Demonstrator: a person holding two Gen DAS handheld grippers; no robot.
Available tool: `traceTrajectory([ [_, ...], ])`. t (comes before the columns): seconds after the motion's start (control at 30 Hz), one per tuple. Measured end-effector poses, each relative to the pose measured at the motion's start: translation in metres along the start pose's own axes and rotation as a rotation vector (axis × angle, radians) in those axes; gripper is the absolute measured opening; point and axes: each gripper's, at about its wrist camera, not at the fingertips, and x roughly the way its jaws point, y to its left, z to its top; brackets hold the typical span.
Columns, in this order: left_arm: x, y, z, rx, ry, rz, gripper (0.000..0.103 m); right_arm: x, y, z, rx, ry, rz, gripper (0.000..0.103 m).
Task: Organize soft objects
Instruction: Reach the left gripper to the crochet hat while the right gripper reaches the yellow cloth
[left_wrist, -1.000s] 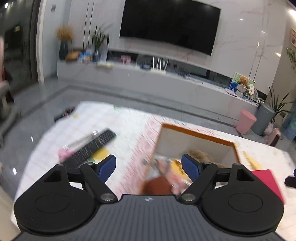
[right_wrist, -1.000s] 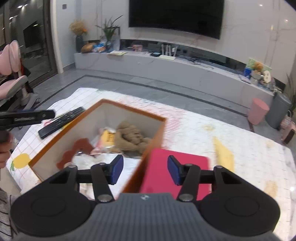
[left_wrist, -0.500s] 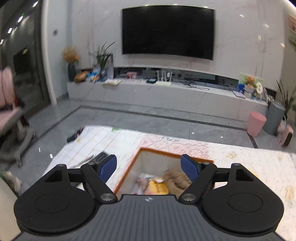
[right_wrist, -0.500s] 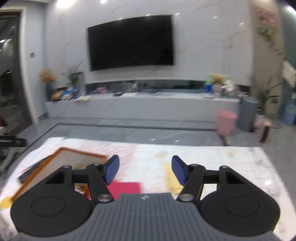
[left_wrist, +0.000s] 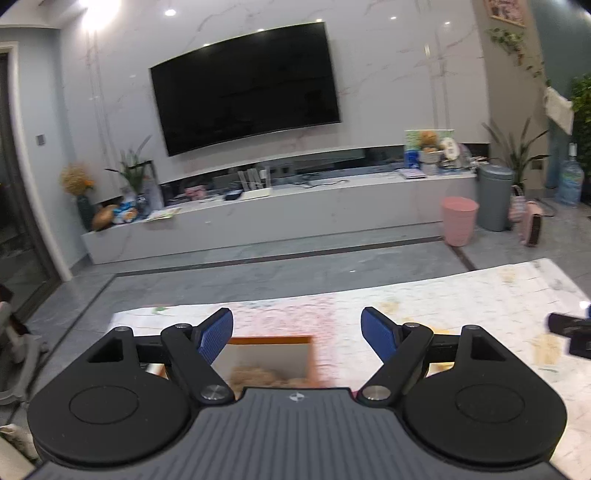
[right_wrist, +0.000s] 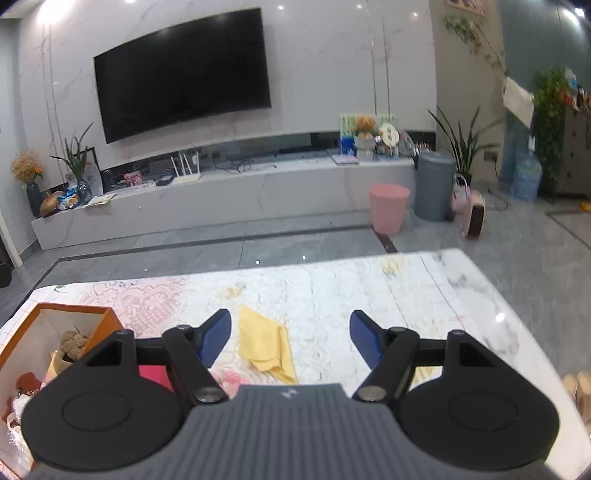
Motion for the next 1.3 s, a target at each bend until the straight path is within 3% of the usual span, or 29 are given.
traceTrajectory([
  [0.27, 0.008, -0.039, -0.013, -0.047, 0.009, -0.128, 0.093, 0.029, -0.022, -0.006, 0.072, 0.060, -0.012, 0.071],
  [0.4, 0.014, -0.062, -0.020, -0.017, 0.023, -0.192, 0.093, 0.042, -0.033, -0.014, 0.098, 0.077, -0.017, 0.072],
  [0.67, 0.026, -0.127, -0.050, 0.041, 0.038, -0.226, 0.093, 0.073, -0.068, -0.035, 0.172, 0.128, -0.074, 0.075],
  [0.83, 0.034, -0.171, -0.085, 0.141, 0.016, -0.296, 0.093, 0.076, -0.104, -0.042, 0.176, 0.127, -0.144, 0.075],
  [0.97, 0.048, -0.196, -0.111, 0.155, 0.012, -0.290, 0.093, 0.074, -0.126, -0.045, 0.184, 0.118, -0.168, 0.075],
  [1.03, 0.055, -0.205, -0.120, 0.139, 0.013, -0.276, 0.093, 0.077, -0.131, -0.046, 0.193, 0.121, -0.134, 0.075],
  [1.1, 0.064, -0.212, -0.128, 0.141, 0.020, -0.232, 0.093, 0.082, -0.131, -0.040, 0.191, 0.135, -0.036, 0.077],
  [1.2, 0.076, -0.221, -0.138, 0.160, 0.048, -0.109, 0.093, 0.106, -0.118, -0.019, 0.131, 0.198, 0.135, 0.081],
  [1.3, 0.084, -0.212, -0.144, 0.090, 0.092, -0.018, 0.093, 0.152, -0.094, 0.004, 0.051, 0.271, 0.263, 0.082],
])
